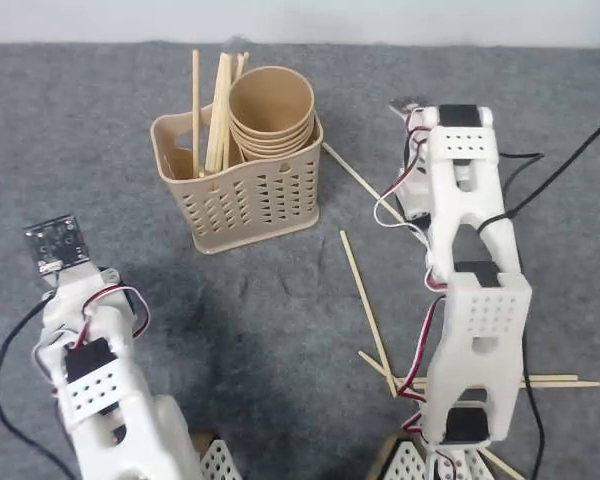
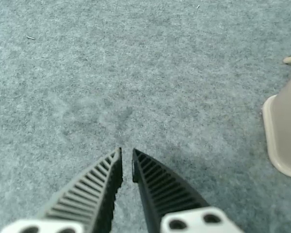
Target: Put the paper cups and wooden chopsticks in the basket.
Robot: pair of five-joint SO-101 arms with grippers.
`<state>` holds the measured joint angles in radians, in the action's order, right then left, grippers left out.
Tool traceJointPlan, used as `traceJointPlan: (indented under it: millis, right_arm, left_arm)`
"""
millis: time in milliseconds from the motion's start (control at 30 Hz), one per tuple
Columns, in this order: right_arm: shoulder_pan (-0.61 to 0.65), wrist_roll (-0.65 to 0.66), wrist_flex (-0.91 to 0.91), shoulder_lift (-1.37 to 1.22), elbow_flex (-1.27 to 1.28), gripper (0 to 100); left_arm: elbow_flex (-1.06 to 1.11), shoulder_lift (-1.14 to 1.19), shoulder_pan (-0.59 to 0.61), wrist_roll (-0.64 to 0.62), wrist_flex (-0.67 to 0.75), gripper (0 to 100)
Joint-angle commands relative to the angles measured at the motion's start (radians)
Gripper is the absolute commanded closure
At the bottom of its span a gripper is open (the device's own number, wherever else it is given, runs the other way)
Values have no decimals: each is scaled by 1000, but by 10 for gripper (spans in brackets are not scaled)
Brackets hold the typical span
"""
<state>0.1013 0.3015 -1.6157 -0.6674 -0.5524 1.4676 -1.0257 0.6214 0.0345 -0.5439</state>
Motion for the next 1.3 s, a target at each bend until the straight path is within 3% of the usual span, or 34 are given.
traceJointPlan:
  millis: [0, 300, 667, 1267]
  right_arm:
    - [44, 17, 125, 76, 23, 980]
    - [102, 18, 371, -44, 25, 863]
    - [117, 18, 657, -176, 21, 857]
    - [214, 18, 490, -15, 21, 858]
  left_arm:
    - [-4, -15, -3, 9, 25, 966]
    - [-4, -15, 0, 9, 23, 966]
    - [-4, -15, -2, 9, 25, 966]
    - [-4, -15, -2, 9, 25, 966]
